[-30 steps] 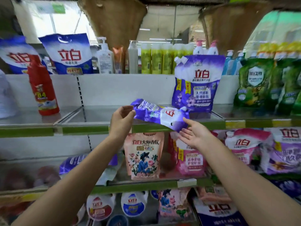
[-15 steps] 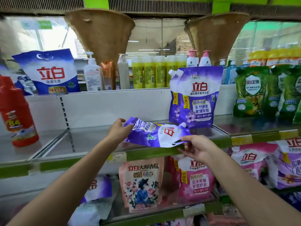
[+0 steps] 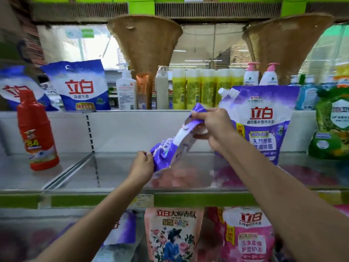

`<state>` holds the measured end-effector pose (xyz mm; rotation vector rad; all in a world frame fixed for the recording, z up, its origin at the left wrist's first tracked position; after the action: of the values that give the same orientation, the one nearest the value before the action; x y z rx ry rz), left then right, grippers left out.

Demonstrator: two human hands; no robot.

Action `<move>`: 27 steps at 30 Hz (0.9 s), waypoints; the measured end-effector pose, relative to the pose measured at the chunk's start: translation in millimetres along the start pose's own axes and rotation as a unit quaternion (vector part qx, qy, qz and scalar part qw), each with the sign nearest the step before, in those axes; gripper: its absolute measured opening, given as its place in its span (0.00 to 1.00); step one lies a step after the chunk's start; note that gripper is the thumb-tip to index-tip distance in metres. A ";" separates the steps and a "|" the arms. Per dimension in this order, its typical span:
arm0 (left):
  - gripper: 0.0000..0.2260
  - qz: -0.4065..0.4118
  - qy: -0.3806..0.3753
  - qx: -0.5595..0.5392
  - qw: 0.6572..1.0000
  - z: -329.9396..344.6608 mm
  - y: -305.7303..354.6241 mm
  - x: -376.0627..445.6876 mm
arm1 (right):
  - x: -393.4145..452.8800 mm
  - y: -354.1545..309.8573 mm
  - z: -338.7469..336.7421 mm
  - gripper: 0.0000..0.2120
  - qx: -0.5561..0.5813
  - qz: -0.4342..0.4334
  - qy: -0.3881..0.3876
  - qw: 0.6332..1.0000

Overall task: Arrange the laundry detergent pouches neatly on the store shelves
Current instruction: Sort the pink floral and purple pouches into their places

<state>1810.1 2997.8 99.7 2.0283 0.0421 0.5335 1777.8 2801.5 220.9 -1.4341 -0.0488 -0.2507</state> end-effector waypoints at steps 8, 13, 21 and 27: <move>0.59 0.015 -0.035 -0.069 0.997 14.9 29.4 -33.4 | 43.8 -52.7 58.7 0.04 0.057 -0.054 -0.194 0.978; 0.51 -0.022 0.018 -0.177 0.984 -21.2 26.8 6.7 | 71.7 -31.2 17.0 0.04 0.087 -0.054 -0.192 0.976; 0.34 0.010 -0.159 -0.216 0.963 -18.5 2.3 38.3 | 67.8 64.6 -14.2 0.28 -0.044 0.075 -0.316 0.945; 0.20 0.018 -0.163 -0.220 0.962 -3.2 4.9 47.0 | 54.8 111.8 -7.0 0.26 -0.164 0.087 -0.380 0.906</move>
<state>1850.4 3009.7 121.7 1.6550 -0.2900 0.2005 1852.6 2799.7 121.2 -1.7876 -0.5361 0.4844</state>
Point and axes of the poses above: each hand's wrist, its own x-axis towards the middle knuckle, its own z-axis out of the palm, y = z × x, the point moved 4 cm from there along x, towards the middle knuckle, and after that the axes turned 6 degrees about z, right-handed, at the moved point
